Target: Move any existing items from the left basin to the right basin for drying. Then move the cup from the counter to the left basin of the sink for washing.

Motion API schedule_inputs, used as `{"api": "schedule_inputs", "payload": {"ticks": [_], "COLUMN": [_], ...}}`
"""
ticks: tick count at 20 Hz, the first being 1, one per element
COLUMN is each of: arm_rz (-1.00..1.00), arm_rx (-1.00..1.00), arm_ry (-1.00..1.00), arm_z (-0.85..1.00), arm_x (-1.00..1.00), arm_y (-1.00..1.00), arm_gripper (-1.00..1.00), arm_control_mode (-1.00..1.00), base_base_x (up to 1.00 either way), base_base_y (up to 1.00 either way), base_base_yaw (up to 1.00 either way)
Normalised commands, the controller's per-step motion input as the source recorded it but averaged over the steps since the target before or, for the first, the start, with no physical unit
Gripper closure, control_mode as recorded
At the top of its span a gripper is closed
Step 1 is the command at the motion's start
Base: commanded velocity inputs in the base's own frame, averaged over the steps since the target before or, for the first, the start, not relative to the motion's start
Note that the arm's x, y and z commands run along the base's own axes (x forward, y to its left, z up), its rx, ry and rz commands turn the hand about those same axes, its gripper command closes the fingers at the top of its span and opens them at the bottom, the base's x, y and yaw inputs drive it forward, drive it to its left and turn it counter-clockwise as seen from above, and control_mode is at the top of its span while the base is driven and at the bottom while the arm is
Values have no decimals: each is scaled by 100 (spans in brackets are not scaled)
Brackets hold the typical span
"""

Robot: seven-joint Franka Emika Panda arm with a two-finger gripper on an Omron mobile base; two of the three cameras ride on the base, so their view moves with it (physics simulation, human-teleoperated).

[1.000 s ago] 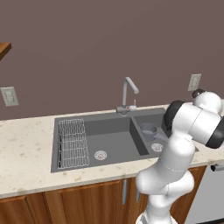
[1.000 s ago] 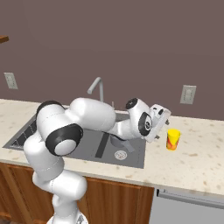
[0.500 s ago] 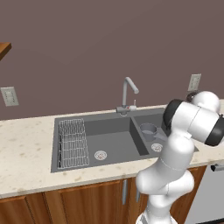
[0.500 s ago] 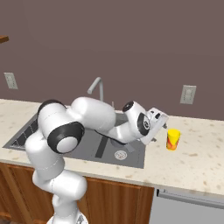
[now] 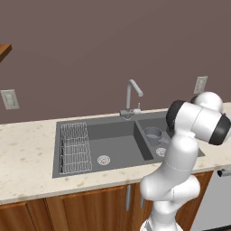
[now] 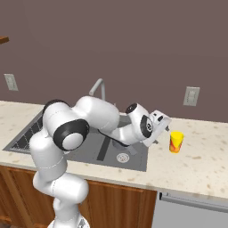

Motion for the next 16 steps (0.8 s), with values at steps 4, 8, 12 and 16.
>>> {"api": "schedule_inputs", "payload": {"ticks": [4,8,12,16], "arm_rz": [0,-1,-3,-2], "arm_rx": [4,3,0,0], "arm_ry": [0,0,-2,0], "arm_z": [0,0,0,-1], "arm_x": [6,0,0,0], "arm_y": [-11,-19,-16,-8], "arm_gripper": [-100,-100,-100,-100], "arm_control_mode": [-100,-100,-100,-100], "base_base_x": [0,0,0,0], "base_base_y": [0,0,0,0], "base_base_yaw": [0,0,0,0]}}
